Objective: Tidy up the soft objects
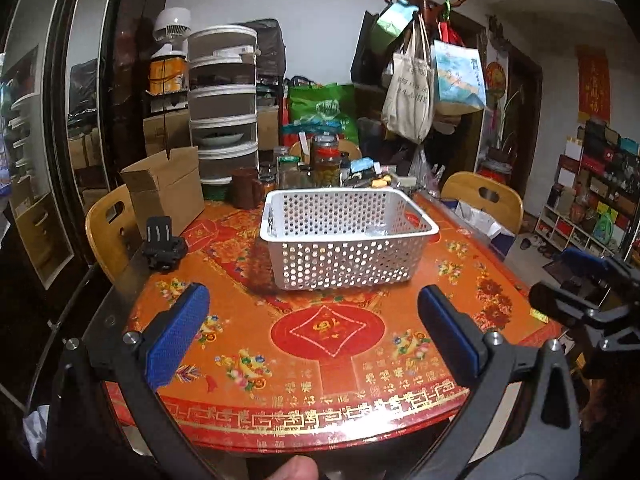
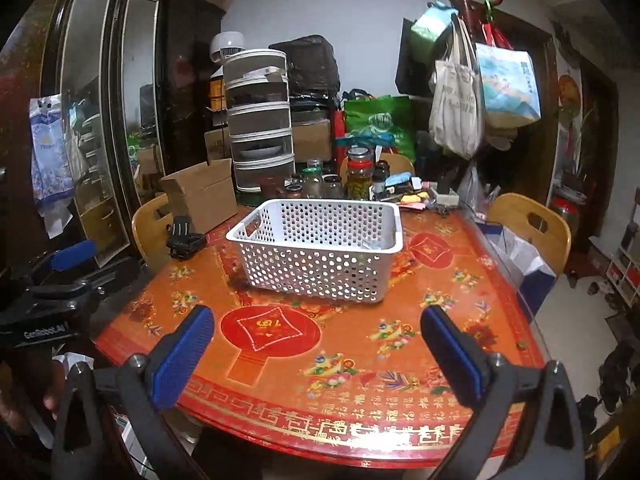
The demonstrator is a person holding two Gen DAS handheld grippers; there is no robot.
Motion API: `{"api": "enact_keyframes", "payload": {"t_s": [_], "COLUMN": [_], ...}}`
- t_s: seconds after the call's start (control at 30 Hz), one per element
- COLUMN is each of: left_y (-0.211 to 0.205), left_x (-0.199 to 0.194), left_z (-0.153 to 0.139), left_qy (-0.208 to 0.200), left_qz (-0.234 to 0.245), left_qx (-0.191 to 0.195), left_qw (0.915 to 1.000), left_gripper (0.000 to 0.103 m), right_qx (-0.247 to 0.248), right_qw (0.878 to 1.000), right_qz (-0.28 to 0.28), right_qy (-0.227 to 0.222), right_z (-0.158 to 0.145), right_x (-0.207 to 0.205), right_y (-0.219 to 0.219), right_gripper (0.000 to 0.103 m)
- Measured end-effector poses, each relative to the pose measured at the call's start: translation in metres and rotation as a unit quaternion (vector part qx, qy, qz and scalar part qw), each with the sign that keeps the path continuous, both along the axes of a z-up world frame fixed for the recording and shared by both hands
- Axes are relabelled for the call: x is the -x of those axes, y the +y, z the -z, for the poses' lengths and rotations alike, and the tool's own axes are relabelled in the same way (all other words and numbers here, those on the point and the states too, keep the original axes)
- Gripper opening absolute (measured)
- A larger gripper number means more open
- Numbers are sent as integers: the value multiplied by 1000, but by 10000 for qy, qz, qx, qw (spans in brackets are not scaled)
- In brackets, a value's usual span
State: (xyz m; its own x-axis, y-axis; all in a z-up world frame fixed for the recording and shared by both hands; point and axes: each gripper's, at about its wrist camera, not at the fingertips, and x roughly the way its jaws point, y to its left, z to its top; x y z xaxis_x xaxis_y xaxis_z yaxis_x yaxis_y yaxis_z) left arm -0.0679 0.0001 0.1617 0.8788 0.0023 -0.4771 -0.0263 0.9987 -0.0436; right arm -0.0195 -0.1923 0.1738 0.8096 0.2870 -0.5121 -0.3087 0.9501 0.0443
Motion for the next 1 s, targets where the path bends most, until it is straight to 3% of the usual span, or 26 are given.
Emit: {"api": "enact_keyframes", "payload": {"t_s": [0.3, 1.0], "left_y": [-13, -9], "left_x": [-31, -46], "left_z": [7, 15], "left_qy": [238, 343], "left_qz": [-14, 17], "left_qx": [-180, -127], "left_qw": [9996, 9993], "left_gripper": [103, 103], "right_qx": [14, 85], "right_qw": [9993, 9991], "right_qz": [83, 11], "right_qy": [354, 417], "right_z": [14, 21], "right_x": [-34, -35], "right_y": [2, 8], "right_gripper": [103, 103]}}
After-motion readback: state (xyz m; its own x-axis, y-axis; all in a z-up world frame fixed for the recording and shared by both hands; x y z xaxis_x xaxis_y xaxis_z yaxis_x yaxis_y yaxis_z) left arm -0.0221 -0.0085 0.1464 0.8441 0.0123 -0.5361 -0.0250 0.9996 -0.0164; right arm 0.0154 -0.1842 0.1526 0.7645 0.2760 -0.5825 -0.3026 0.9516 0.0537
